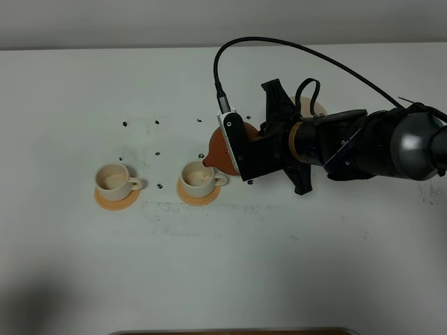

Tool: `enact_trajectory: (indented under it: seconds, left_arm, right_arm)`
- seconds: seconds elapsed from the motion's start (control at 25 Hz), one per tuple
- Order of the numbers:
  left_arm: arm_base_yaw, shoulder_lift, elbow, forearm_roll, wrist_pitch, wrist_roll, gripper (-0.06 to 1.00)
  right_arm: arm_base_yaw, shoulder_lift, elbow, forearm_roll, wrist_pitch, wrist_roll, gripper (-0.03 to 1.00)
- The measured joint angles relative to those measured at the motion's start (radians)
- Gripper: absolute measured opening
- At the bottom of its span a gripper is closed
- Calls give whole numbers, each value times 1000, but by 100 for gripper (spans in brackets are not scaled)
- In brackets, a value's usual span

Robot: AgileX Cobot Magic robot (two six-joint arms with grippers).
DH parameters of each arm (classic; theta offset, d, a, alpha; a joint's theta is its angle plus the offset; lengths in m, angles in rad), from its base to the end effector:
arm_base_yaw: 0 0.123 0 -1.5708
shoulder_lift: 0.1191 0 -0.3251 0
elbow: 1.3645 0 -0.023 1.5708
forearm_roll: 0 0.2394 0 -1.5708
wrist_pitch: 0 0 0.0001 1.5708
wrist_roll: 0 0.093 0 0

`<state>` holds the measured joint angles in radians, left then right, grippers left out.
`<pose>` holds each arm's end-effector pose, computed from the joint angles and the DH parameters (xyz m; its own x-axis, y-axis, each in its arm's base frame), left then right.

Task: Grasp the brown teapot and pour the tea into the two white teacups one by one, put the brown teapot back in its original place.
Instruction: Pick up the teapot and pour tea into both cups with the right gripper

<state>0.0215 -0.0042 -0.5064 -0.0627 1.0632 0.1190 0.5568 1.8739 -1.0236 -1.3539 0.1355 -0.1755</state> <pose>-0.0549 -0.0063 0.2723 -0.4438 0.0787 -0.8927 0.0670 0.9963 0.0546 0.3349 0.1939 0.2051 0.4186 -0.9059 0.0634 -0.6232 -0.3374 -0.7055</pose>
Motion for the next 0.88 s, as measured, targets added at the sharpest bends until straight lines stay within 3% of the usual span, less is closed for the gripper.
enact_trajectory:
  seconds: [0.88]
  left_arm:
    - [0, 0, 0, 0, 0, 0, 43]
  right_arm:
    - [0, -8, -16, -78, 7, 0, 11]
